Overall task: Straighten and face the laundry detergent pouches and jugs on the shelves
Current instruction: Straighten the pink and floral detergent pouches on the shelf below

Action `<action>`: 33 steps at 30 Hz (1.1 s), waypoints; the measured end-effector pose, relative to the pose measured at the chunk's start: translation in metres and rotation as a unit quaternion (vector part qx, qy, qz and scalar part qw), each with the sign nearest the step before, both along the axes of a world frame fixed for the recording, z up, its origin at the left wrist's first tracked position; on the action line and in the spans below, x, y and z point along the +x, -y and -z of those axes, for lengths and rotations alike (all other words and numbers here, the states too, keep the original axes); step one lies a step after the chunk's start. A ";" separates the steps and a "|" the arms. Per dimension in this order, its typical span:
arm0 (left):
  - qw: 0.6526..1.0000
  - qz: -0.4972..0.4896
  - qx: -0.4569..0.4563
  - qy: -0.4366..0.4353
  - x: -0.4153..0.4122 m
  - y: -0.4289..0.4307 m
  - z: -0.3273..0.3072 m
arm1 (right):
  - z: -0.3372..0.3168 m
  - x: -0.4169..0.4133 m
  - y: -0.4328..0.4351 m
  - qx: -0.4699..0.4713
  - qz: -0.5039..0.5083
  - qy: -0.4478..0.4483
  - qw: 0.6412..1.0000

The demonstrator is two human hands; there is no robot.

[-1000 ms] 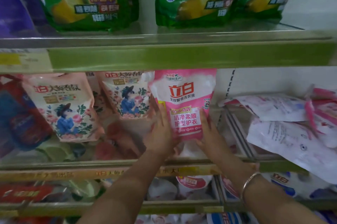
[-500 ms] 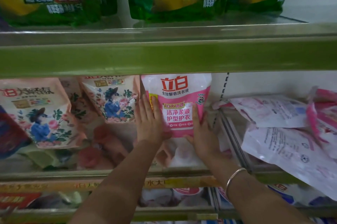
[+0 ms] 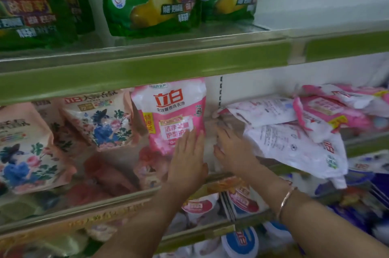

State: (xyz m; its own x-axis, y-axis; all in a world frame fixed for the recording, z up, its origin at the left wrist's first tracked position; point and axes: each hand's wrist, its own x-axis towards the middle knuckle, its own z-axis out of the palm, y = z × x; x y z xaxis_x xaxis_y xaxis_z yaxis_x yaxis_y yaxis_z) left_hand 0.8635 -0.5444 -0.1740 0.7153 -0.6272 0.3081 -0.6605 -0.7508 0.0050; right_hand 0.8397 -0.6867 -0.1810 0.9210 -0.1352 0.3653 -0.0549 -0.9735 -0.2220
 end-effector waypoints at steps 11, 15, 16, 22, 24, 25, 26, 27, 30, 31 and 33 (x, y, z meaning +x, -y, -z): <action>1.000 -0.002 0.001 -0.017 0.009 0.100 -0.021 | -0.015 -0.046 0.129 -0.023 0.145 -0.037 0.988; 0.994 -0.045 0.095 0.025 0.038 0.130 -0.029 | -0.018 -0.047 0.172 -0.024 0.111 -0.092 0.989; 0.992 -0.053 0.108 0.032 0.044 0.137 -0.031 | -0.019 -0.043 0.178 -0.020 0.092 -0.106 0.990; 0.995 -0.035 0.023 0.085 0.053 0.167 -0.058 | -0.021 -0.004 0.195 0.041 -0.006 -0.189 0.981; 0.999 -0.036 0.008 0.039 0.048 0.178 -0.075 | -0.023 0.003 0.198 0.079 -0.008 -0.161 0.984; 0.998 -0.048 0.006 0.034 0.046 0.185 -0.086 | -0.023 0.007 0.199 0.097 -0.007 -0.134 0.986; 0.998 -0.064 -0.011 0.017 0.047 0.191 -0.096 | -0.023 0.010 0.200 0.106 -0.001 -0.104 0.989; 0.996 -0.088 -0.029 0.000 0.045 0.197 -0.107 | -0.024 0.015 0.201 0.113 0.009 -0.075 0.991; 0.975 -0.145 -0.136 -0.099 0.049 0.200 -0.120 | -0.034 0.024 0.199 0.181 0.053 -0.032 0.981; 0.958 -0.155 -0.185 -0.152 0.051 0.200 -0.120 | -0.038 0.025 0.196 0.187 0.066 -0.033 0.980; 0.931 -0.168 -0.238 -0.219 0.045 0.196 -0.127 | -0.044 0.028 0.192 0.197 0.076 -0.044 0.976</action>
